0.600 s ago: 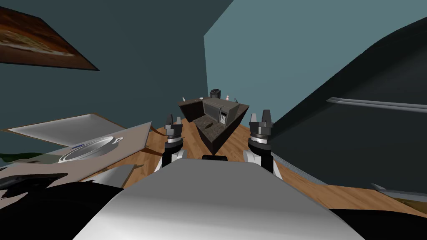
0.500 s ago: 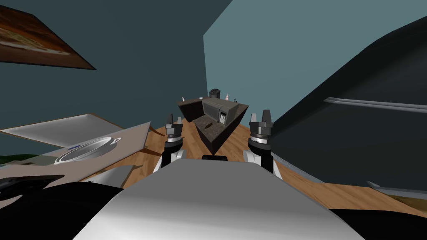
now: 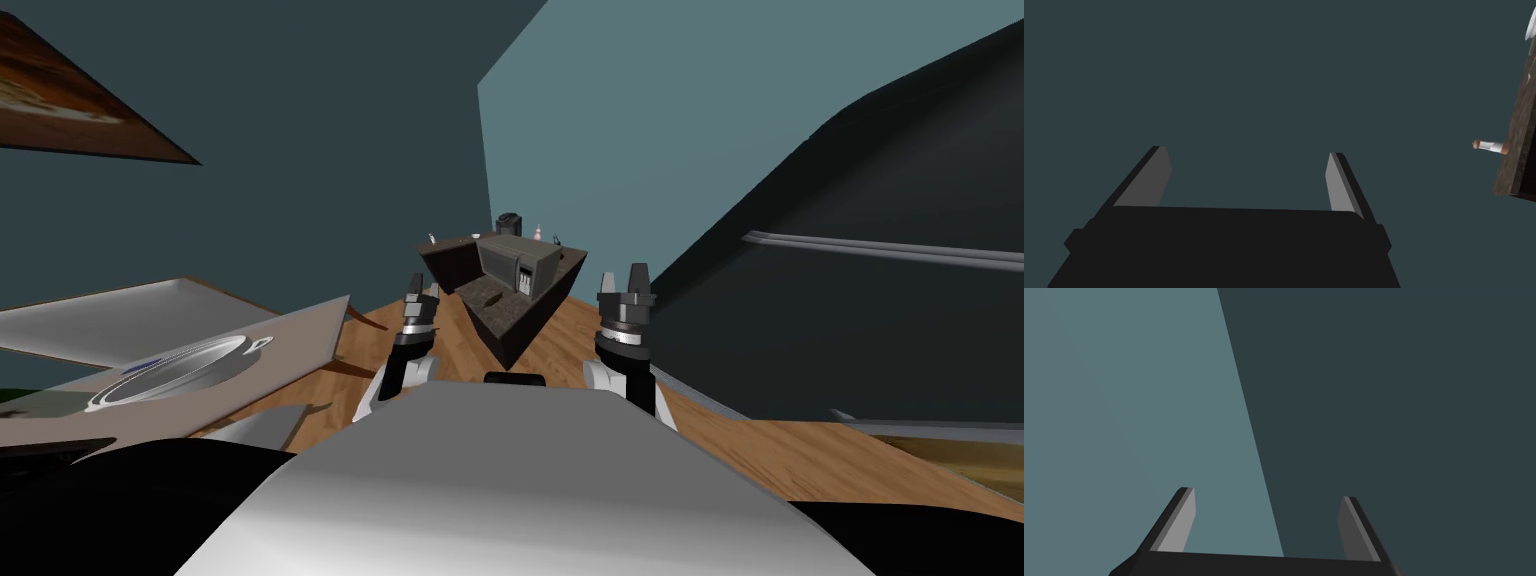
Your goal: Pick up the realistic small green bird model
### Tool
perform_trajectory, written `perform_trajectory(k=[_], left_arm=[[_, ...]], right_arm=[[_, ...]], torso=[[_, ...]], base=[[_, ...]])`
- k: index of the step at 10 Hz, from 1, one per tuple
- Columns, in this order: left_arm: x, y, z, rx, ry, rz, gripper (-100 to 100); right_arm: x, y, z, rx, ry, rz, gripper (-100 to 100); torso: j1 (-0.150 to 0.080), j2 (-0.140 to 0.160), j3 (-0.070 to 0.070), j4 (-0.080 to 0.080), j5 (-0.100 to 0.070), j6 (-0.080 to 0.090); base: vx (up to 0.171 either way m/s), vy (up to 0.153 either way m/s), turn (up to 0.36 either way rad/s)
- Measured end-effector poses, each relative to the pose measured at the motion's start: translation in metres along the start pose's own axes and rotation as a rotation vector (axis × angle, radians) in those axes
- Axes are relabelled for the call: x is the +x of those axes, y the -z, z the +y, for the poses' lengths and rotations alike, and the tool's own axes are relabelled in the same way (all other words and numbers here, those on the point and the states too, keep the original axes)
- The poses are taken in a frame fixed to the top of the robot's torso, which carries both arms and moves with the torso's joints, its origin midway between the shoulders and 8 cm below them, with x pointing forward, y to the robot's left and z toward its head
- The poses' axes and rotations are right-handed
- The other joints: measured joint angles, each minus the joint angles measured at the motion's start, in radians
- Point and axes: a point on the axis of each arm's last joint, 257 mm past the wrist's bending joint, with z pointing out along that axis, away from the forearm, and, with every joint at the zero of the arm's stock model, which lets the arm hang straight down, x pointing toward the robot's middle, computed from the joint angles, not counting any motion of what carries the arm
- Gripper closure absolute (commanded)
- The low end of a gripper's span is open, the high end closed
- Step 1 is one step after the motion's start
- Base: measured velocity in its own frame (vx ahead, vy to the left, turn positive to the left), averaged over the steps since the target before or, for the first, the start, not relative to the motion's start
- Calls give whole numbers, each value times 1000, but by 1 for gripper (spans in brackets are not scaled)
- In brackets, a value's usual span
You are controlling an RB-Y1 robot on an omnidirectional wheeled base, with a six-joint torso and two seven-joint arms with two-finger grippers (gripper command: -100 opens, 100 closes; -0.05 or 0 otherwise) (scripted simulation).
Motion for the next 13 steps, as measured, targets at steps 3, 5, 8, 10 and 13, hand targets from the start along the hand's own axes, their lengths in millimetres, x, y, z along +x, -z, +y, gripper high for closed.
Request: perform_trajectory(k=[3, 5, 8, 10, 13], left_arm=[[-7, -2, 20, -64, -2, 10, -100], [-12, -7, 33, -100, -4, 13, -100], [-23, -9, 55, -178, -6, 11, -100], [-34, -9, 72, -235, -6, 5, -100], [-45, -10, 93, -295, -6, -7, -100]], right_arm=[[0, 0, 0, 0, 0, 0, 0], [0, 0, 0, 0, 0, 0, 0], [0, 0, 0, 0, 0, 0, 0], [0, 0, 0, 0, 0, 0, 0], [0, 0, 0, 0, 0, 0, 0]], torso=[[1, 0, 0, 0, 0, 0], [1, -1, -1, 0, 0, 0], [0, 0, 0, 0, 0, 0], [0, 0, 0, 0, 0, 0], [0, -1, 0, 0, 0, -1]], base=[[-15, -32, -35], [-11, -43, -72], [-18, -61, -75], [-15, -37, -25], [-7, -39, -50]])
